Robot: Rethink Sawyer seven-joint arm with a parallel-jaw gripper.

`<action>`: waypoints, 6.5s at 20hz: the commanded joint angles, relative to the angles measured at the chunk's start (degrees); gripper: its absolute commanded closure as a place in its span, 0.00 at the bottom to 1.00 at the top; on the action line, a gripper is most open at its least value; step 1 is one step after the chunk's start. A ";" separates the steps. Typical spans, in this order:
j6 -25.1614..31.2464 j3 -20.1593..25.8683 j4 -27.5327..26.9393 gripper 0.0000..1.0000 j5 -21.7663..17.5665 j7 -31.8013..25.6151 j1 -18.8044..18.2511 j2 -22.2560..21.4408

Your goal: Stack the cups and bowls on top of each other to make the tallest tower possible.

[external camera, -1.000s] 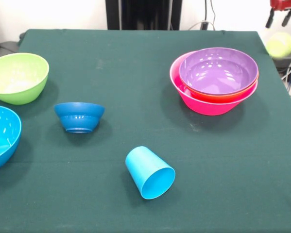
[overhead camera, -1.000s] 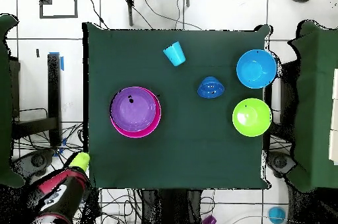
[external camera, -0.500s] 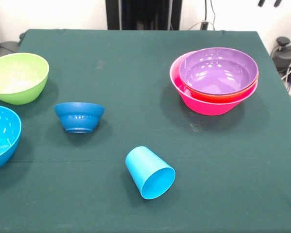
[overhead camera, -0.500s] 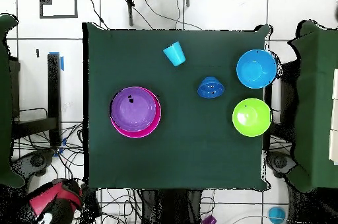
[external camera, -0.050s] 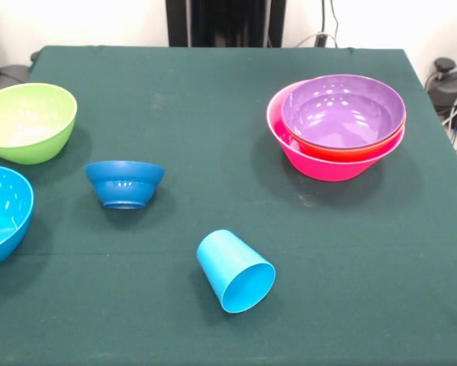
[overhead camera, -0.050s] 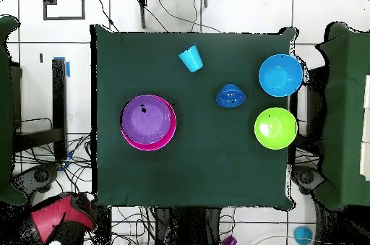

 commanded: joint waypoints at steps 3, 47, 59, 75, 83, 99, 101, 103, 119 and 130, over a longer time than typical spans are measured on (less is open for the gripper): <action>-8.27 7.18 -4.24 0.00 -0.42 2.83 -10.04 11.05; 0.68 12.68 -13.82 0.00 -4.47 -1.64 -20.28 14.00; 1.63 13.56 -13.30 0.00 -6.33 -1.98 -22.02 13.43; 6.18 13.86 -18.50 0.00 -6.49 -2.68 -22.74 15.38; 13.18 14.52 -23.73 0.00 -7.24 -6.17 -24.96 15.45; 23.25 19.43 -30.14 0.00 -13.59 -14.35 -33.72 16.17; 23.92 20.18 -30.18 0.00 -14.13 -14.65 -34.82 16.00; 24.16 20.76 -30.09 0.00 -14.76 -14.56 -35.53 15.78; 24.98 24.43 -31.17 0.00 -19.57 -13.40 -38.24 16.22; 19.88 25.47 -21.96 0.00 -22.80 -11.87 -41.91 12.18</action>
